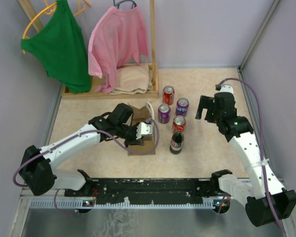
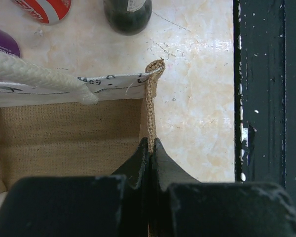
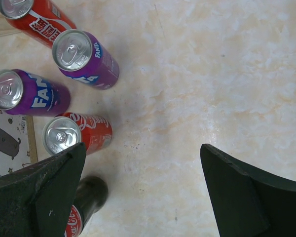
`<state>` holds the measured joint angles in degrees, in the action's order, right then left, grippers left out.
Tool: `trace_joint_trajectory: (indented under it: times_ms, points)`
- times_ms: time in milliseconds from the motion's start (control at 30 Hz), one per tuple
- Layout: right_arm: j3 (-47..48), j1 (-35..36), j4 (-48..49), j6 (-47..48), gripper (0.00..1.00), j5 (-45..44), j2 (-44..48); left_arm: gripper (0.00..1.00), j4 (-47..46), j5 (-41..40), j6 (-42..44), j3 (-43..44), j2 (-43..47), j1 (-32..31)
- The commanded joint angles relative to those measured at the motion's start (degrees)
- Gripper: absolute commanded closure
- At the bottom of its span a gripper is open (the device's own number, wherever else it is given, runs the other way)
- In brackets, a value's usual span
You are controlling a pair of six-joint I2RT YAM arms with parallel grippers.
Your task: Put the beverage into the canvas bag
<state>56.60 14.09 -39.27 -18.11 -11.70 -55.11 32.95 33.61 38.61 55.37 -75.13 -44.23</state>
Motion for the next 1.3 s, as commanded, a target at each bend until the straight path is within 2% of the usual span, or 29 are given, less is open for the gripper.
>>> trace_joint_trajectory:
  times_ms: [0, 167, 200, 267, 333, 400, 500, 700, 900, 1100, 1267]
  points:
    - [0.39, 0.24, 0.42, 0.18, 0.01, -1.47, 1.67, 1.0, -0.67, 0.77, 2.6, 1.33, -0.19, -0.92]
    - [0.27, 0.24, 0.42, 0.14, 0.01, -1.49, 1.64, 1.0, -0.16, 0.16, 3.36, 0.88, 0.3, -1.38]
    - [0.32, 0.24, 0.42, 0.1, 0.01, -1.43, 1.6, 0.96, -0.17, -0.15, 3.2, 0.94, 0.4, -1.45]
    - [0.27, 0.24, 0.42, 0.09, 0.01, -1.4, 1.59, 0.64, -0.39, -1.2, 2.7, 1.16, 0.68, -1.45]
    - [0.27, 0.22, 0.5, 0.01, 0.01, -1.16, 1.5, 0.4, -0.74, -2.43, 2.01, 1.44, 1.12, -1.47]
    - [0.27, 0.24, 0.66, -0.08, 0.01, -0.91, 1.42, 0.27, -1.34, -3.66, 1.44, 1.64, 1.65, -1.47]
    - [0.33, 0.23, 0.93, -0.22, 0.01, -0.51, 1.33, 0.15, -1.6, -5.43, 0.86, 2.26, 2.32, -1.47]
    - [1.16, 0.24, 1.29, -0.27, 0.01, -0.09, 0.74, 0.12, -2.69, -9.32, -0.69, 4.25, 4.65, -1.48]
    - [7.45, 0.21, 1.39, 1.76, 0.01, 1.09, -5.36, 0.12, -10.01, -19.03, -5.33, 9.31, 8.24, -0.99]
    - [26.64, 0.15, -0.98, 11.09, 0.01, 5.06, -22.29, 0.12, -12.88, -21.32, -8.57, 12.19, 10.49, 1.8]
    - [45.19, 0.28, -5.78, 15.15, 0.08, 8.52, -42.88, 0.09, -14.58, -20.81, -17.41, 10.97, 12.23, 11.98]
